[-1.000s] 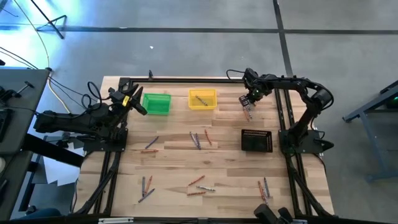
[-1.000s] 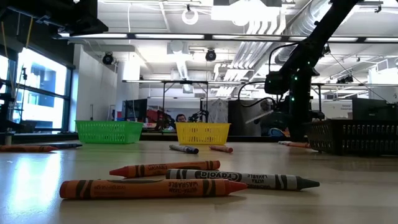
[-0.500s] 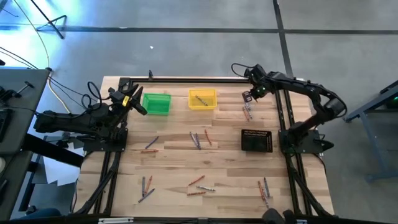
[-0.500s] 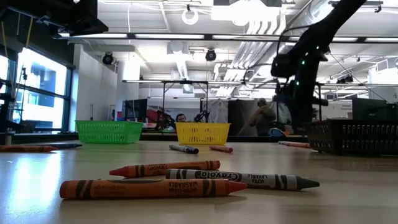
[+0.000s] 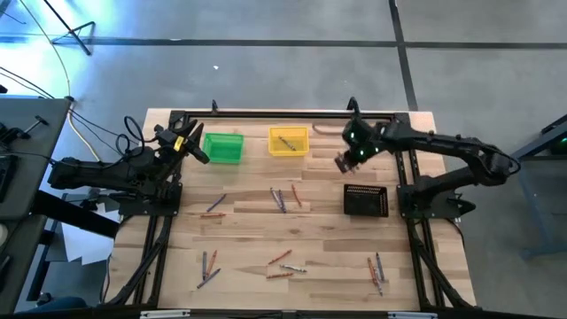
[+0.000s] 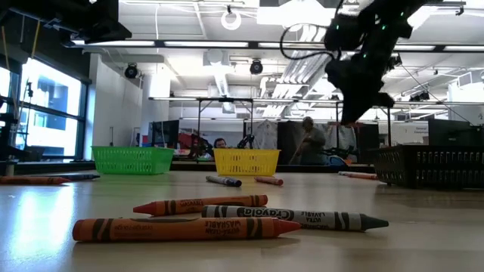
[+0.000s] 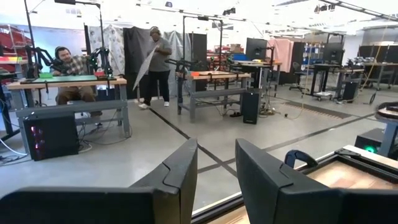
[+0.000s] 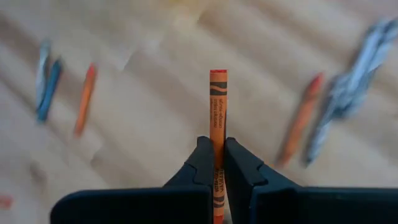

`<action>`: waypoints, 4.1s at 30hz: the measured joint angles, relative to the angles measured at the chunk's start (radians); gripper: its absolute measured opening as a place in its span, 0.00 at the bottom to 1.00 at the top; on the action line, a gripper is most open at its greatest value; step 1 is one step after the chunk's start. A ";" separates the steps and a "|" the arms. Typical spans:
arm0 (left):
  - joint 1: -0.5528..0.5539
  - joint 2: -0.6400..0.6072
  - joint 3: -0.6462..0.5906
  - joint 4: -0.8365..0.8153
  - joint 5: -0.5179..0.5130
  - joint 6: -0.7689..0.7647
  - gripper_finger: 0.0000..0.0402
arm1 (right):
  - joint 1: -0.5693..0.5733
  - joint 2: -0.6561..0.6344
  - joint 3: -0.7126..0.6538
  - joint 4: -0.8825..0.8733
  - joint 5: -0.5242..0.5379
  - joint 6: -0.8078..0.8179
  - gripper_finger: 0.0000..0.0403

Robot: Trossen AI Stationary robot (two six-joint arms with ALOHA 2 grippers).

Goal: Sort crayons
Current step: Put the orange crayon into the black bin, then put the gray crayon into the yellow bin

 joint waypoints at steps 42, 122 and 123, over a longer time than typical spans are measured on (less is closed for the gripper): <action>0.000 0.000 0.000 -0.001 0.000 -0.008 0.25 | 0.430 -0.039 -0.010 -0.356 0.056 0.478 0.24; 0.000 0.000 0.000 -0.001 0.001 -0.008 0.25 | -0.326 0.399 0.116 0.113 0.267 -0.257 0.24; 0.000 0.000 0.000 -0.001 0.001 -0.008 0.25 | -0.325 0.402 0.116 0.113 0.267 -0.257 0.24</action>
